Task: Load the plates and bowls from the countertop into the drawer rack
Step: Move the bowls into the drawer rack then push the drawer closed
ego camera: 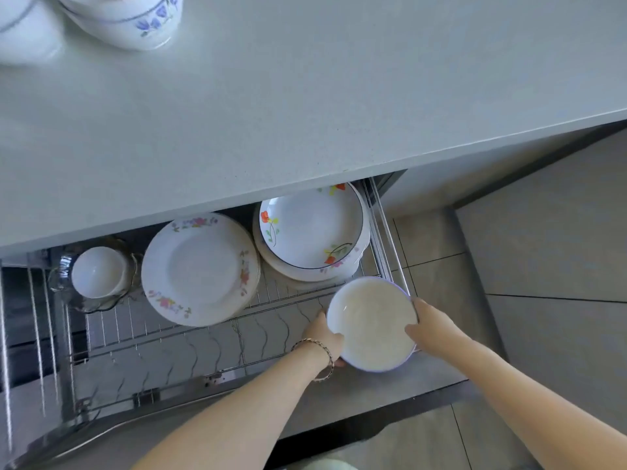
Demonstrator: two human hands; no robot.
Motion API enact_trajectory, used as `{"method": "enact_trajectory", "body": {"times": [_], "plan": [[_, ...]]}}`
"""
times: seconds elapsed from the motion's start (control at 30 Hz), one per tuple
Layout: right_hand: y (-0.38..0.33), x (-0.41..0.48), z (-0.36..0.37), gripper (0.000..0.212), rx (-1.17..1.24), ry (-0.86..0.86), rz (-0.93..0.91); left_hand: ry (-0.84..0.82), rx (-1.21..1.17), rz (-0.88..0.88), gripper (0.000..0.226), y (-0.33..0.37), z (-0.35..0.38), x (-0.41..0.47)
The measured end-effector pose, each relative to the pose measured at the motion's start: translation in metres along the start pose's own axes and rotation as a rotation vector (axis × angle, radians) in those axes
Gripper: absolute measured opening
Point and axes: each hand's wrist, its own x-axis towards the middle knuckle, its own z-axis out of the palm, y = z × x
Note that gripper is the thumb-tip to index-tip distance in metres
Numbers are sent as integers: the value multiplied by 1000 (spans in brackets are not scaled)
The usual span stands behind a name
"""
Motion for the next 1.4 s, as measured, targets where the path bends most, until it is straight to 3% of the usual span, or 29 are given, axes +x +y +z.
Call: {"method": "enact_trajectory", "body": {"times": [0.27,0.43,0.57,0.7,0.83,1.0,1.27,1.4], "plan": [[6,29,13,57,-95,69,7,79,-4,-13,62,-5,15,24],[10,33,9,46,-394,133,-54,104,36,-4,62,0,19,29],[4,44,3,37,-555,287,-291,96,91,18,67,1,19,28],[-10,65,4,53,-637,209,-508,78,146,58,72,-1,16,25],[-21,68,1,60,-671,124,-453,45,-89,87,79,-5,17,27],[-27,67,-2,47,-740,129,-425,45,-250,72,80,2,17,26],[-29,63,0,39,-754,136,-348,-63,-220,-45,78,9,11,30],[-31,48,-7,33,-724,162,-360,-9,100,-65,67,14,2,18]]}}
